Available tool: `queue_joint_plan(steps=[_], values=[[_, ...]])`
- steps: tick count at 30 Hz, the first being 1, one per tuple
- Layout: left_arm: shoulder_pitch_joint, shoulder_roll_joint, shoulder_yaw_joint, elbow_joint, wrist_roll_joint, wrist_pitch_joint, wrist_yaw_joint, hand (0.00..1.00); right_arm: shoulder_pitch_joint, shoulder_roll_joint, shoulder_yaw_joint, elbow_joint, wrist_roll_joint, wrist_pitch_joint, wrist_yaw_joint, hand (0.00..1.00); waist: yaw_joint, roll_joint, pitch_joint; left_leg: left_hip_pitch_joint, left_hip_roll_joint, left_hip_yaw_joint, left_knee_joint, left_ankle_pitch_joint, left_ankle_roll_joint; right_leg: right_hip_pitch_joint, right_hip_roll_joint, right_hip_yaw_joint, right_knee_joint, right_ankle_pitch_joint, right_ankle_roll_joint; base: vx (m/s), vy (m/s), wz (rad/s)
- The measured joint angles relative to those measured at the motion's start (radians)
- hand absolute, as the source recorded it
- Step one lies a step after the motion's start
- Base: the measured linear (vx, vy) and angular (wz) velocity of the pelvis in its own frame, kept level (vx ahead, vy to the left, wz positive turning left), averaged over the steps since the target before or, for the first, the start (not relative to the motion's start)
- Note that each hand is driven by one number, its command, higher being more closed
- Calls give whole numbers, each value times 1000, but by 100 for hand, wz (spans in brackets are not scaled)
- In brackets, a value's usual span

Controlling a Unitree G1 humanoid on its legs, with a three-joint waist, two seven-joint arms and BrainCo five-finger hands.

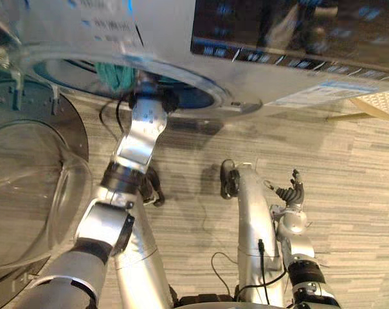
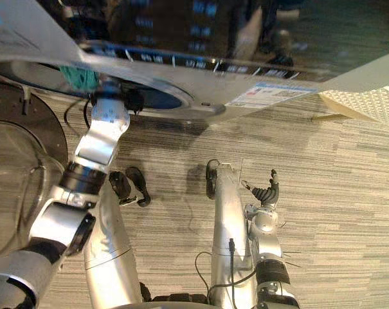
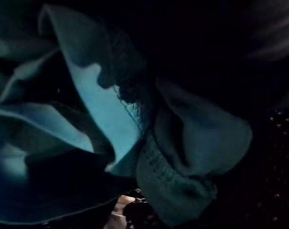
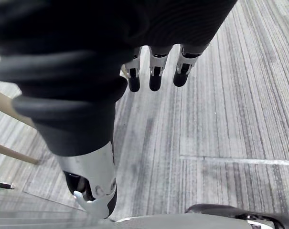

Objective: Pick up the laundry basket with both hands and put the clothes into the washing machine.

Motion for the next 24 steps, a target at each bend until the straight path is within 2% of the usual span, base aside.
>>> queue_joint_plan(steps=[4,9,11,15,19,22,24], values=[[-107,0,-7,136,5,13,-31,0,0,4,0,0,13,-7,2,0,-8,-1,0,-28,-2,-10,8,2,3,-18,-1,-7,5,1,-1,0,0,0],[-148,2,-8,283,108,68,-96,0,0,5,0,0,27,-24,28,0,-14,-16,7,-52,-7,-23,30,1,1,-37,-6,-12,31,-7,-9,42,-2,4],[-148,-2,-6,329,189,104,-139,0,0,4,-1,0,32,-29,45,0,-22,-16,7,-63,-19,-38,40,1,1,-38,-17,-24,46,-14,-13,26,1,14],[-148,-2,14,348,258,124,-199,0,0,3,-1,0,58,-30,76,0,-22,-20,6,-63,-23,-39,40,2,0,-36,-24,-26,51,-17,-17,8,-2,8],[-146,-9,45,348,269,129,-221,0,3,-2,-1,0,67,-30,94,0,-22,-20,5,-50,-35,-51,30,8,-9,-13,-36,-40,49,-22,-24,22,-9,11],[-108,-27,109,336,262,132,-219,0,15,-2,-2,0,72,-29,112,0,-17,-25,1,20,-38,-57,-24,16,-24,64,-38,-61,1,-25,-30,52,-26,13],[-26,-44,167,303,226,131,-213,0,40,-2,-2,1,76,-28,119,0,-2,-33,-9,104,-39,-54,-105,35,-37,151,-39,-80,-72,-23,-41,77,-47,13]])
